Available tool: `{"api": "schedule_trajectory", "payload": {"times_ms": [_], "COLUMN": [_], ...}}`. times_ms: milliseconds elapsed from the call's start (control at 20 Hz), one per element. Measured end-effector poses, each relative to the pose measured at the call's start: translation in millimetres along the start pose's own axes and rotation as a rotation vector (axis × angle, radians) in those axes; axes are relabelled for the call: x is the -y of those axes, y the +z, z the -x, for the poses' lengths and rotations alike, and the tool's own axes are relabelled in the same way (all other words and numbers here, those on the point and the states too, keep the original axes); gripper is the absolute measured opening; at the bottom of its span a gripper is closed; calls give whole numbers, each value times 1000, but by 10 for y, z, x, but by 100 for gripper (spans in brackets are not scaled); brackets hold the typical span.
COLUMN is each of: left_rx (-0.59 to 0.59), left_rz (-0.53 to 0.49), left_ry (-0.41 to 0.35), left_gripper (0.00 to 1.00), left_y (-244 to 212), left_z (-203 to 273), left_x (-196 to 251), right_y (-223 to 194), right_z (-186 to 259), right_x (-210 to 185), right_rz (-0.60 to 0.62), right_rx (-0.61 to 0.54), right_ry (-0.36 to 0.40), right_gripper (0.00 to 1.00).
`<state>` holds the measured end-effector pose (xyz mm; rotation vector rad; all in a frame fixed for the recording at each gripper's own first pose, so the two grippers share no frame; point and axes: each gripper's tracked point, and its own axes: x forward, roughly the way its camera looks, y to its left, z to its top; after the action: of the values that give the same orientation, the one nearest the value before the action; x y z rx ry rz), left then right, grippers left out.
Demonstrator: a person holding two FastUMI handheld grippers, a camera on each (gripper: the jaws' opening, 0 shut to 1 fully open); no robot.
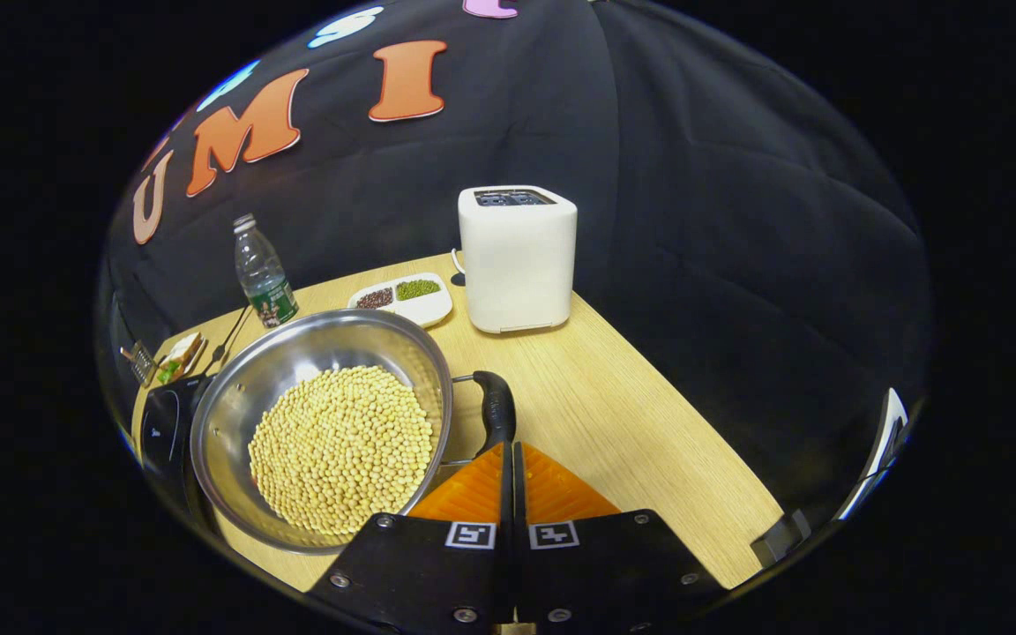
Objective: First push the handle of the pot to place it horizontally, then grasp the pot with both hands and set it on the induction cooktop.
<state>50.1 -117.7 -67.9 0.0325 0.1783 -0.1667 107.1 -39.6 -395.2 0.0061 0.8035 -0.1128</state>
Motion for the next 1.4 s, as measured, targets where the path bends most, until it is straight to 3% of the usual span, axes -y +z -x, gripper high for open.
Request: {"api": "schedule_trajectory", "payload": {"times_ms": [200, 300, 550, 650, 700, 750, 800, 1000, 1200, 1400], "left_rx": [-13, -26, -76, -115, -127, -140, -154, -266, -414, -569], "left_rz": [19, 34, 63, 75, 70, 59, 50, 71, 86, 45], "left_ry": [-42, -72, -180, -232, -249, -256, -265, -342, -379, -362], "left_gripper": [96, 100, 100, 100, 100, 100, 100, 99, 99, 99], "left_y": [-174, -318, -801, -1054, -1182, -1309, -1450, -2007, -2606, -3156], "left_z": [-181, -290, -564, -628, -656, -694, -725, -898, -1083, -1235], "left_x": [410, 705, 1590, 1927, 2069, 2184, 2284, 2799, 3104, 3153], "right_y": [98, 140, 434, 519, 557, 589, 599, 614, 535, 446], "right_z": [-149, -103, 92, 150, 177, 189, 193, 126, -25, -174], "right_x": [55, 57, -69, -170, -219, -268, -307, -362, -375, -362], "right_rz": [-59, -92, -98, -66, -51, -35, -16, 39, 60, 47], "right_rx": [-8, -6, 99, 135, 154, 169, 178, 180, 143, 88], "right_ry": [3, 24, 80, 105, 114, 125, 130, 131, 120, 112], "right_gripper": [0, 0, 3, 19, 35, 39, 51, 77, 93, 94]}}
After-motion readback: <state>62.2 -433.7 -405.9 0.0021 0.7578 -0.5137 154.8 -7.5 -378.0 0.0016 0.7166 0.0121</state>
